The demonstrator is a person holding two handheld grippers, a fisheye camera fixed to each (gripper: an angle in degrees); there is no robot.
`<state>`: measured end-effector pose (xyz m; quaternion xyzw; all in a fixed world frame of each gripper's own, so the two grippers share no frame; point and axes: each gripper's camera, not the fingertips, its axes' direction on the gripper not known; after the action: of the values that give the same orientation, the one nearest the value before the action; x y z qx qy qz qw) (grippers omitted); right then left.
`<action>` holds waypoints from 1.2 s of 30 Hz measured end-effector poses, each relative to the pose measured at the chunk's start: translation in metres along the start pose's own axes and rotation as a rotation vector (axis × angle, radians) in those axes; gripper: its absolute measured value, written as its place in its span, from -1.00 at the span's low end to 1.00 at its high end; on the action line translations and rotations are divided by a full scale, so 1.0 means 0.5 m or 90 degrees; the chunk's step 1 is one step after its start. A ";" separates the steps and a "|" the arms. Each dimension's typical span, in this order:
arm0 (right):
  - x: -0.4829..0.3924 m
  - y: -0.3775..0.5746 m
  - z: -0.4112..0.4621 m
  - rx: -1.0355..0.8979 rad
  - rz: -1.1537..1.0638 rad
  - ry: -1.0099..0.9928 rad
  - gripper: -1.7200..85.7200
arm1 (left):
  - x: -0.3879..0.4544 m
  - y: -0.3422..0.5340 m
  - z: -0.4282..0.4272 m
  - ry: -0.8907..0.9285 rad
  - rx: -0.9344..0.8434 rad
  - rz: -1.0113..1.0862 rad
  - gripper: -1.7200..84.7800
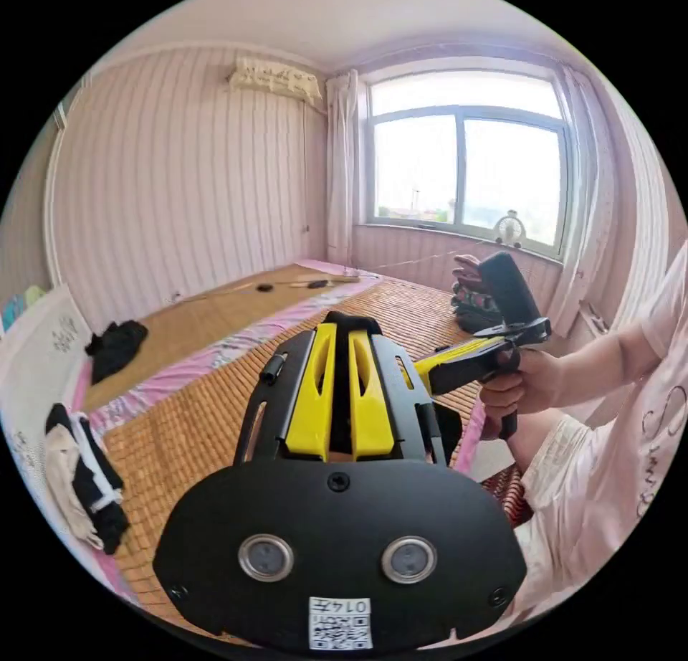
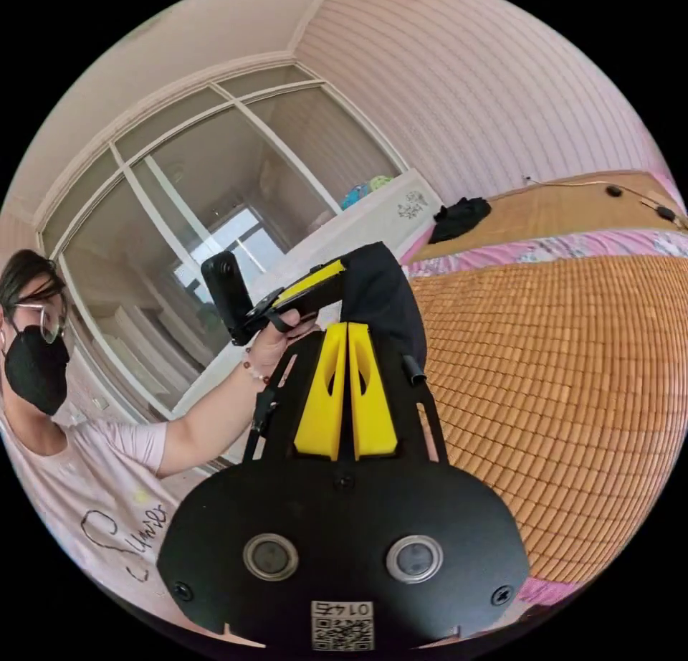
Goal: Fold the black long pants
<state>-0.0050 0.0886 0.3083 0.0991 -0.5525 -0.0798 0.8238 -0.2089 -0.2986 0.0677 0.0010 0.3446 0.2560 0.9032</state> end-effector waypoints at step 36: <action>-0.008 0.078 -0.037 -0.313 -0.266 0.085 -0.95 | -0.054 0.529 0.309 -0.016 -0.566 -0.379 -0.75</action>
<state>0.0112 0.1287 0.3077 0.0133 -0.4290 -0.3715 0.8233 -0.2519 -0.0542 0.2492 -0.4766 0.1775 0.1102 0.8539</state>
